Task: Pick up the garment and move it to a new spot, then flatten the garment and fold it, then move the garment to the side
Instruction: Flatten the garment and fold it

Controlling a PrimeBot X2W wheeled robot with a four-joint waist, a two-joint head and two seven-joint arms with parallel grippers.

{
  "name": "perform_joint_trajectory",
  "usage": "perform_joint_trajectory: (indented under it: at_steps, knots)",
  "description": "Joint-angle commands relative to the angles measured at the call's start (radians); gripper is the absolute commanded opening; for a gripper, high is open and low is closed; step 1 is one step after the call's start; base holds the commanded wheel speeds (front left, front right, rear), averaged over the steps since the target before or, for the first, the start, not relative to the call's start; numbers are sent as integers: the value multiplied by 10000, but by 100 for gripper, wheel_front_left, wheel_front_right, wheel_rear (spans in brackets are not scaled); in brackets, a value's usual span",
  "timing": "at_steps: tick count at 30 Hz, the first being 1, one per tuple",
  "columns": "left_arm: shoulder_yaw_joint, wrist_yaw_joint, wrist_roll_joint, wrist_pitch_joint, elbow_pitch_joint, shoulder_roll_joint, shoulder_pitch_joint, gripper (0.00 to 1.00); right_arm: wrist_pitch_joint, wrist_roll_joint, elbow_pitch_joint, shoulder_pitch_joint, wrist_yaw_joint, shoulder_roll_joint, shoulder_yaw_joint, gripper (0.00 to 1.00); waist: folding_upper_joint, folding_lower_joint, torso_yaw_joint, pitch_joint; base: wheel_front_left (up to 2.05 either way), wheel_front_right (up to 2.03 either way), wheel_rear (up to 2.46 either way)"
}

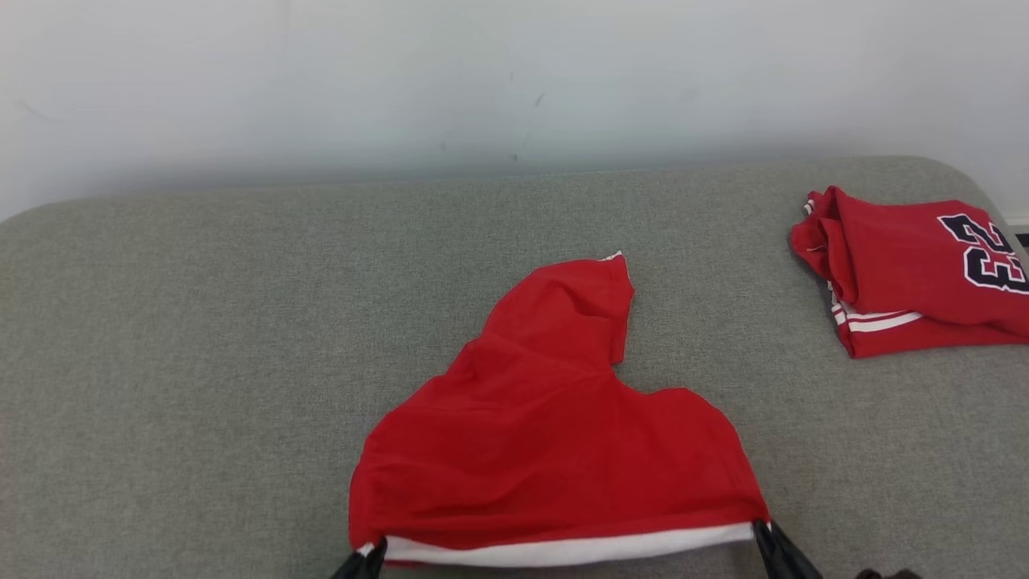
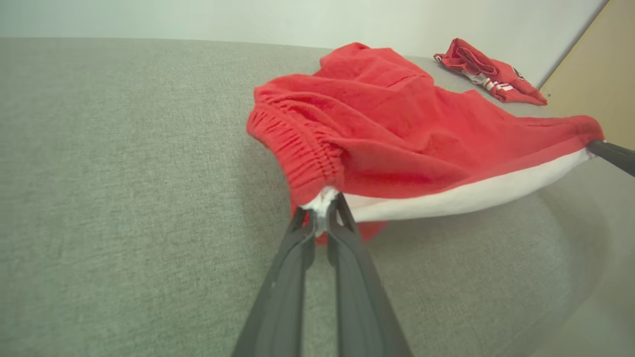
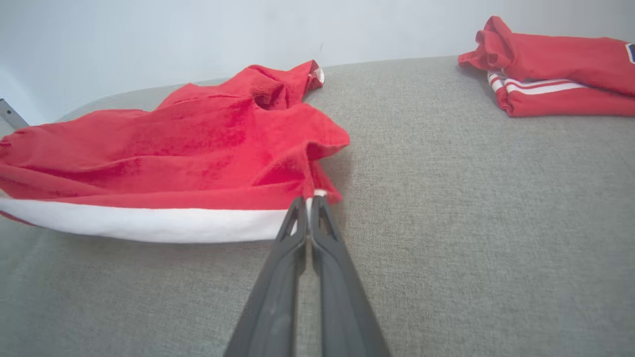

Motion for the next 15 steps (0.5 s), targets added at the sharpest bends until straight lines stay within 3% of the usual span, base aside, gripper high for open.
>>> perform_joint_trajectory:
  at_steps: [1, 8, 15]
  knots:
    - [50, 22, 166, -26, -155, 71, -219, 0, -5, 65, -139, -182, 7, -26, 23, 0, 0, 0, 8, -2, 0, 0, 0]
    - [-186, 22, 275, -26, -744, 999, -1942, 0, -6, 741, -782, -1462, 7, -544, 247, 0, 0, 0, 106, 178, 0, 0, 0]
    - [-1225, 22, -627, 347, -699, 2428, -5917, 0, 0, 1877, -203, -4812, 7, -1142, 979, 0, 0, 0, -84, 1214, 0, 0, 0]
